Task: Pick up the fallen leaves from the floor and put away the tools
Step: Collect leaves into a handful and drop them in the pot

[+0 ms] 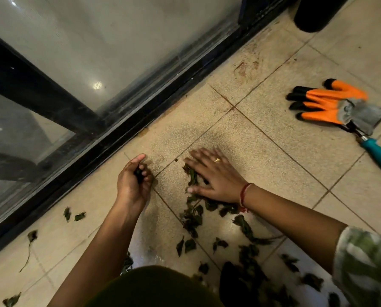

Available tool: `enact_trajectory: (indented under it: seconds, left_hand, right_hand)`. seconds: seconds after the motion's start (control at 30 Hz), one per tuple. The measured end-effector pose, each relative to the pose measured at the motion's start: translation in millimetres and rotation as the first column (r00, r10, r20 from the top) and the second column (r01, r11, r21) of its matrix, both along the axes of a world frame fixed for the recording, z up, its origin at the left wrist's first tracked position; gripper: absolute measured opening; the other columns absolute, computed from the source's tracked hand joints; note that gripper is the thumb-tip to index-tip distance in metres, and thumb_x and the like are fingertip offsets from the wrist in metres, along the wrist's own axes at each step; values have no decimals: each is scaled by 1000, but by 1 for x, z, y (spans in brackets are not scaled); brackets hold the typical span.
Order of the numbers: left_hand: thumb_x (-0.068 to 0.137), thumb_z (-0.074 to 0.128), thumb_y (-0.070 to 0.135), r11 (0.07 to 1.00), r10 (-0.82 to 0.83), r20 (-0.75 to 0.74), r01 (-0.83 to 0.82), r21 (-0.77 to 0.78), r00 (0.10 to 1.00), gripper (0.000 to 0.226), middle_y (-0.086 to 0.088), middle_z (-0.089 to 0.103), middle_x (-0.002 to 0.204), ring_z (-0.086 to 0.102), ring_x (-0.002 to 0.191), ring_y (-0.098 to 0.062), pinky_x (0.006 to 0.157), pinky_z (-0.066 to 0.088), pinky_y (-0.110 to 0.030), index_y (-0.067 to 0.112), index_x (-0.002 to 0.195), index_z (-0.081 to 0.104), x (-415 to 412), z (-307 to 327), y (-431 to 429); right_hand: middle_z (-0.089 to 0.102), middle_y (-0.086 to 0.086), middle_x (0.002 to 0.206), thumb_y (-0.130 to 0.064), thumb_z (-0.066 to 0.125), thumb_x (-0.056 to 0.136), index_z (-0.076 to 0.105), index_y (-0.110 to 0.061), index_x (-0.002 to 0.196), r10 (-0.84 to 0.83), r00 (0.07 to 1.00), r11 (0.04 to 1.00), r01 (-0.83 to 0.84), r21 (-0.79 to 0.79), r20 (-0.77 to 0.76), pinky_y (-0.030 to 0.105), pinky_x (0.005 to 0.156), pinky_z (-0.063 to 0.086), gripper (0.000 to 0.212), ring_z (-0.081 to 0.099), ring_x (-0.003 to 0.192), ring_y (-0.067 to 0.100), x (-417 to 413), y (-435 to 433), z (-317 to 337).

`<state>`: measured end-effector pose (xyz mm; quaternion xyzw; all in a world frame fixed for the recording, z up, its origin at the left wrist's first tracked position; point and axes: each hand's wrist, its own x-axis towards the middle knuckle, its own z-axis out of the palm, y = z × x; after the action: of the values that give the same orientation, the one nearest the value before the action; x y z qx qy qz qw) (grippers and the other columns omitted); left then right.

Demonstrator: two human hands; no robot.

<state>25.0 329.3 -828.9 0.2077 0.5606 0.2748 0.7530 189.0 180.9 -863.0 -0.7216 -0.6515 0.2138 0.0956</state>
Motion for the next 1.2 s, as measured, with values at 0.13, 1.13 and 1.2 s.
enact_trajectory:
  seconds: [0.13, 1.13, 1.2]
  left_hand:
    - [100, 35, 12, 1000, -15, 1, 15, -7, 1000, 22, 2, 42, 64, 38, 53, -7, 42, 34, -14, 12, 97, 57, 2, 1, -5]
    - [94, 42, 5, 914, -112, 273, 207, -349, 955, 21, -8, 64, 79, 61, 68, -13, 65, 54, -21, 3, 99, 62, 46, 19, -83]
    - [86, 46, 6, 867, -79, 347, 237, -439, 934, 21, -11, 64, 89, 62, 84, -18, 88, 49, -27, 2, 99, 63, 55, 18, -99]
  right_hand:
    - [8, 3, 159, -76, 23, 80, 19, -29, 150, 163, 983, 985, -167, -43, -81, 36, 110, -24, 85, -3, 146, 19, -23, -10, 11]
    - [41, -5, 48, -13, 55, 95, 50, -13, 64, -298, -168, 272, 929, -252, -940, 18, 38, 30, 31, 34, 39, 5, -13, 23, 70]
    - [38, 0, 55, -14, 54, 95, 45, -16, 64, -149, -375, 203, 894, -399, -915, 16, 35, 26, 32, 33, 40, 6, -14, 25, 83]
